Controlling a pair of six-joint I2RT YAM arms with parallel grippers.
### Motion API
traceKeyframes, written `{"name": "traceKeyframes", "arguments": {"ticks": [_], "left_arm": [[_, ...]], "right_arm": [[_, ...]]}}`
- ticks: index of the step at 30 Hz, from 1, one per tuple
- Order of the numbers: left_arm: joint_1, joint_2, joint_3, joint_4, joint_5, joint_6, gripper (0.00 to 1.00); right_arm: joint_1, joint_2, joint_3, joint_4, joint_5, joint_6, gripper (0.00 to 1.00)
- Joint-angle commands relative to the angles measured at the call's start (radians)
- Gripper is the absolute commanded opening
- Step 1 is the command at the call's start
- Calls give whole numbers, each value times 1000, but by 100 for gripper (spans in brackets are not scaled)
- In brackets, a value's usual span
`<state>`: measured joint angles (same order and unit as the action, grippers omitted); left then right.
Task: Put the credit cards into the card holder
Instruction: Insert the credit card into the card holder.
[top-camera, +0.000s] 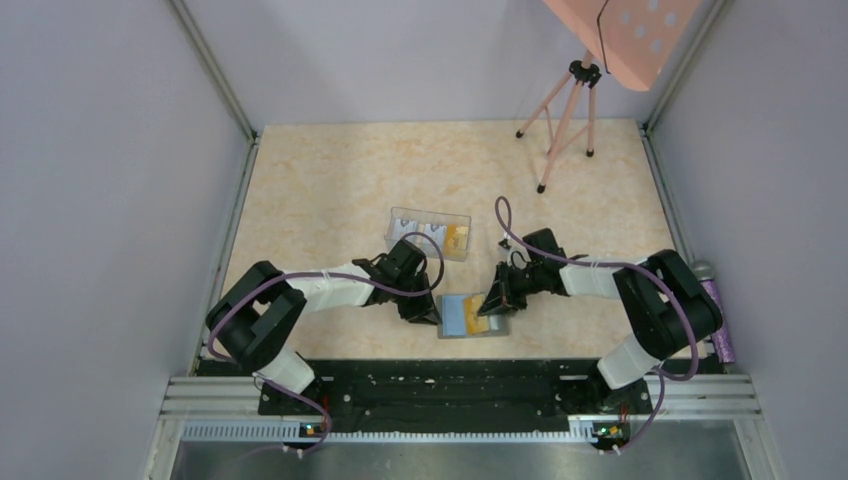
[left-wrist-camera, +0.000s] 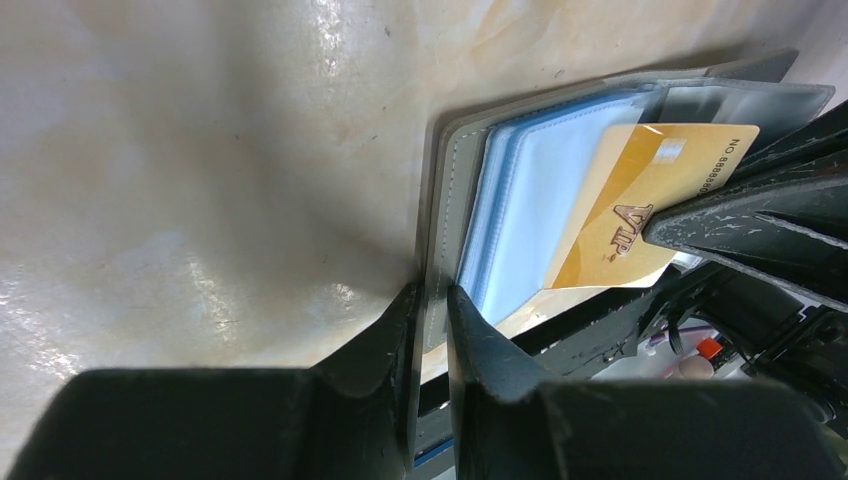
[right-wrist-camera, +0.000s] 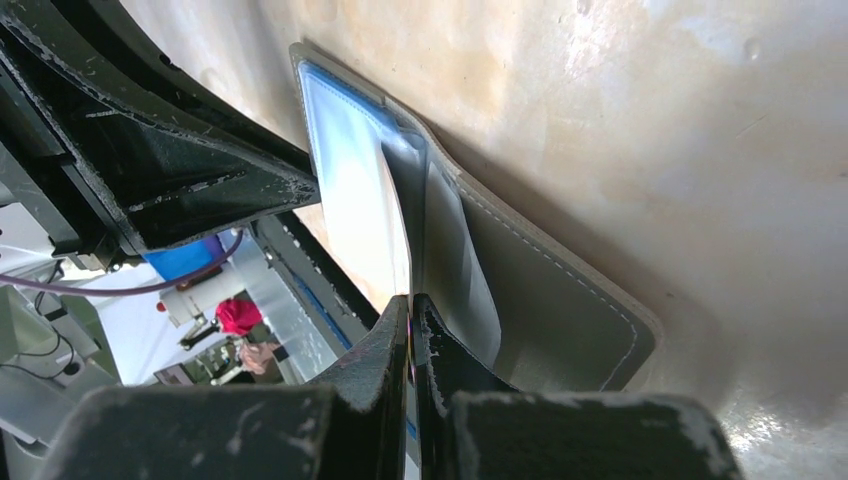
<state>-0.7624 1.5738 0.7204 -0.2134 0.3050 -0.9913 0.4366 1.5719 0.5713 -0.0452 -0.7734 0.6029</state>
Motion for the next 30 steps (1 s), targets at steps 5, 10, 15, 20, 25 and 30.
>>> {"name": "traceKeyframes", "arguments": {"ticks": [5, 10, 15, 20, 25, 30], "left_arm": [[-28, 49, -1, -31, -58, 20, 20], [-32, 53, 3, -30, -60, 19, 20], [-34, 56, 5, -30, -60, 19, 20], [-35, 61, 8, -33, -61, 19, 20], [-36, 65, 13, -38, -64, 20, 19], [-36, 65, 13, -41, -66, 20, 19]], "right_arm": [[16, -34, 51, -7, 119, -27, 0], [16, -24, 49, 23, 109, 3, 0], [17, -15, 24, 28, 99, 16, 0], [17, -23, 15, -12, 85, 1, 0], [17, -67, 24, -89, 119, -10, 0], [16, -83, 38, -131, 113, -13, 0]]}}
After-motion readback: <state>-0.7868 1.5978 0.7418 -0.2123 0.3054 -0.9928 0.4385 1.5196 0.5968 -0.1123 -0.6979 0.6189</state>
